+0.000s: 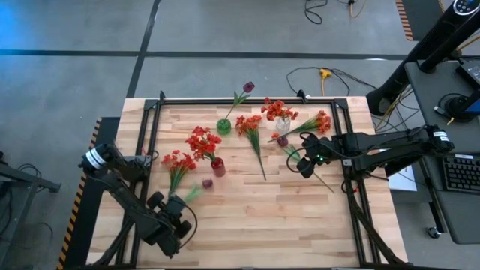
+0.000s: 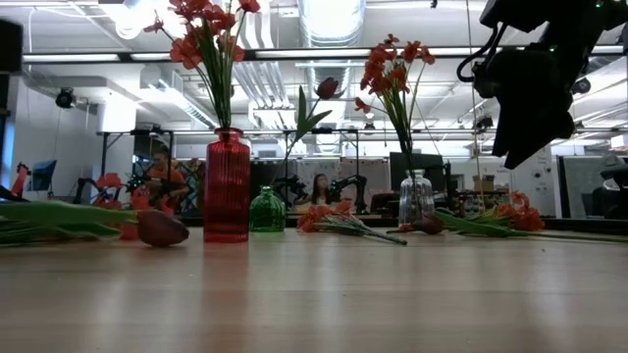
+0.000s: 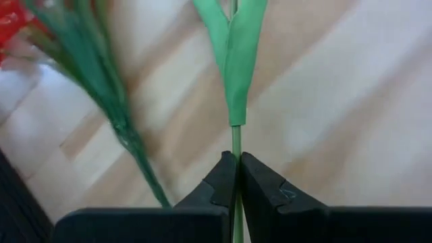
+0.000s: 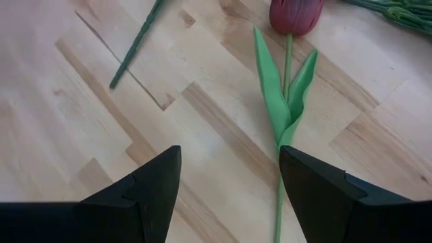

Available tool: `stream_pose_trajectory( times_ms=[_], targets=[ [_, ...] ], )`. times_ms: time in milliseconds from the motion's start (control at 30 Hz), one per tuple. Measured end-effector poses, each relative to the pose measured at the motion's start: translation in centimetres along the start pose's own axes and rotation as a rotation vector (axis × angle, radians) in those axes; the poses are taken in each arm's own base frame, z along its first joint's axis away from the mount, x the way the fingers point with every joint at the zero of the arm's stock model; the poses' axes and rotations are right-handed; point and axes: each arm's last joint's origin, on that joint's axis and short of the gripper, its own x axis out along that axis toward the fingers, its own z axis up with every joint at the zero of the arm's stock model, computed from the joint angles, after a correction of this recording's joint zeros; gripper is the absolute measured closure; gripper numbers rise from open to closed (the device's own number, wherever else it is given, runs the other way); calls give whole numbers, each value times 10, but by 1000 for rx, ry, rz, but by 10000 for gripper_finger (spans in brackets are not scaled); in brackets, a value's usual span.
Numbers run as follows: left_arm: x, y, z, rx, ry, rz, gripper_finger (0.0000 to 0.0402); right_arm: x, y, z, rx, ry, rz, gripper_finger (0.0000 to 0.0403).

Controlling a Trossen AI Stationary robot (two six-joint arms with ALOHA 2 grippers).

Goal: Sort flowers into vase by color
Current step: Put the bottom dark red tulip into the green vase

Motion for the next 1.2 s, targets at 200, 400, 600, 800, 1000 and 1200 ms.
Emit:
stream_pose_trajectory(
  times_ms=[200, 400, 600, 800, 1000, 1200],
  targets=[
    [-39, -12, -3, 105, -19, -157, 401, -1, 3, -3, -16, 58, 67, 161],
    [-85, -21, 5, 233, -274, -322, 402, -3, 11, -11, -61, 91, 110, 161],
    [-116, -31, 16, 368, -564, -397, 402, -6, 29, -16, -143, 36, 218, 161],
    [-123, -44, 23, 465, -748, -401, 401, -15, 54, -19, -308, -149, 342, 161],
    [-123, -54, 33, 542, -837, -387, 401, -29, 76, -19, -484, -399, 419, 161],
    [-134, -72, 52, 715, -957, -417, 401, -45, 97, -20, -666, -628, 554, 161]
  ],
)
